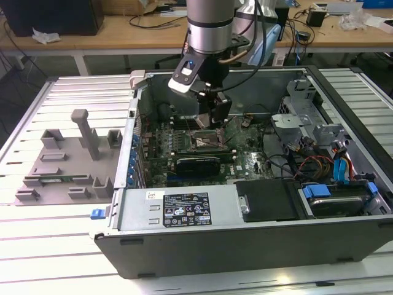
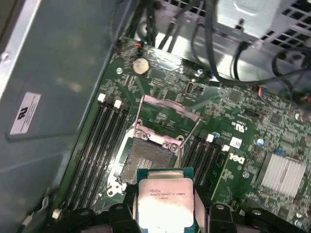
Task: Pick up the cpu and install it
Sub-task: 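Place the cpu into insertion slot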
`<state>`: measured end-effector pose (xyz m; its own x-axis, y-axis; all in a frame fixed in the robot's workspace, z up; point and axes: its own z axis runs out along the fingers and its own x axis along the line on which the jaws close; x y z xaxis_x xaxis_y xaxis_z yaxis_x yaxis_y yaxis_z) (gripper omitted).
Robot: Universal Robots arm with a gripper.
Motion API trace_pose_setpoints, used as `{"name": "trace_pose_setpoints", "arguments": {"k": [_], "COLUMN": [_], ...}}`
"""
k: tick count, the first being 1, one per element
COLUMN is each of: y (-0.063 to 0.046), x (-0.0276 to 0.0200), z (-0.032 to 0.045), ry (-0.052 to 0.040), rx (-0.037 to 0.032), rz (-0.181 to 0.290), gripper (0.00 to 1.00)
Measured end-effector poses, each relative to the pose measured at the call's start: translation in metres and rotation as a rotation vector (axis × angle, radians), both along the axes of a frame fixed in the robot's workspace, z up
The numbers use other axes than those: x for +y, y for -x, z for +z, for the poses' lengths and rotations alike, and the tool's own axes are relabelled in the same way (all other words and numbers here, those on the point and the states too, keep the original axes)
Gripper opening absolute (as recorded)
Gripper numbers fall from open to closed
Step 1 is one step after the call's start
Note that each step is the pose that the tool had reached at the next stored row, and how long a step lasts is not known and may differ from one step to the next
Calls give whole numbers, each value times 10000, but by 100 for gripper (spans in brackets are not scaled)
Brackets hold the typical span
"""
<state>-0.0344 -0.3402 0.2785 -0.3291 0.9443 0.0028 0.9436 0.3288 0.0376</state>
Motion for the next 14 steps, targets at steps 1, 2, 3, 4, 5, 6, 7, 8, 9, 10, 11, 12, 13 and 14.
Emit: {"name": "trace_pose_setpoints", "arguments": {"k": [1, 2, 3, 4, 5, 6, 7, 8, 9, 10, 11, 12, 13, 14], "y": [0, 0, 0, 0, 0, 0, 0, 0, 0, 0, 0, 0, 0, 0], "x": [0, 0, 0, 0, 0, 0, 0, 0, 0, 0, 0, 1, 0, 0], "z": [0, -1, -1, -2, -3, -3, -4, -3, -4, -5, -5, -8, -20, -37], "ry": [1, 3, 7, 10, 12, 16, 16, 17, 17, 17, 18, 16, 18, 17], "rx": [0, 0, 0, 0, -1, 0, 0, 0, 0, 0, 0, 0, 1, 1], "rz": [-174, -317, -658, -988, -1171, -1443, -1602, -1734, -1886, -2052, -2213, -2357, -2477, -2520], "gripper": [55, 55, 55, 55, 55, 55, 55, 55, 55, 55, 55, 55, 55, 55]}}
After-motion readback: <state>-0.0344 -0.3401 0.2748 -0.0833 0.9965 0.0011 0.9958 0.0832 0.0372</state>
